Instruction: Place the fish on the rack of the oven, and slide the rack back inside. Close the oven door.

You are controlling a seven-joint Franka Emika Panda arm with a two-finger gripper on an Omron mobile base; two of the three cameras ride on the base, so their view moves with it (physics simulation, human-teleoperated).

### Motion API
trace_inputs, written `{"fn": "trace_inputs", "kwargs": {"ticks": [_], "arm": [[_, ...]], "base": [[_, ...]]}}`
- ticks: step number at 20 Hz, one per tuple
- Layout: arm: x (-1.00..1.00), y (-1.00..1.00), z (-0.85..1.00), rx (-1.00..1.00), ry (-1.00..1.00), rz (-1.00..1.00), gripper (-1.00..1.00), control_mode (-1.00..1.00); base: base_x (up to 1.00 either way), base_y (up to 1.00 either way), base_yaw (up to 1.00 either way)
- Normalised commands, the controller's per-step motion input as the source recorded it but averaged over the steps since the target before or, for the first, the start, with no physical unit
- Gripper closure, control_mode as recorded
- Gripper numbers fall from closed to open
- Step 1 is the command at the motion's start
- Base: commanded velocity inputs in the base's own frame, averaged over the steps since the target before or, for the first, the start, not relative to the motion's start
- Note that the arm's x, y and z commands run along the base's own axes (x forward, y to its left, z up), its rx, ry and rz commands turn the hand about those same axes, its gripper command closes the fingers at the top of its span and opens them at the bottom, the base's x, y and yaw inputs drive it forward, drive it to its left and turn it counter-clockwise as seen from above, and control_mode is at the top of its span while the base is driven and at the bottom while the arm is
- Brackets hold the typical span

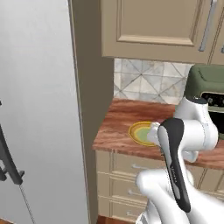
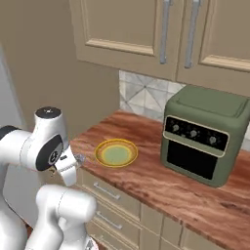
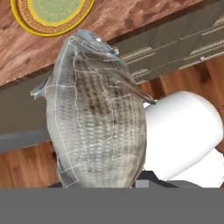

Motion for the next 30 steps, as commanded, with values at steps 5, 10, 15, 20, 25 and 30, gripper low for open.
{"fn": "trace_inputs", "kwargs": {"ticks": [5,10,15,20,25,30], "arm": [[0.0,0.0,0.0,0.0,0.0,0.0,1.0,1.0],[0.0,0.0,0.0,0.0,0.0,0.0,1.0,1.0],[0.0,0.0,0.0,0.0,0.0,0.0,1.0,1.0],[0.0,0.0,0.0,0.0,0.0,0.0,1.0,1.0],[0.0,0.0,0.0,0.0,0.0,0.0,1.0,1.0],[0.0,0.0,0.0,0.0,0.0,0.0,1.0,1.0]], "base": [[-0.03,0.81,0.82],[0.24,1.0,0.55],[0.77,0.92,0.26],[0.8,0.81,0.13],[0.47,0.88,0.09],[0.46,0.83,0.06]]}}
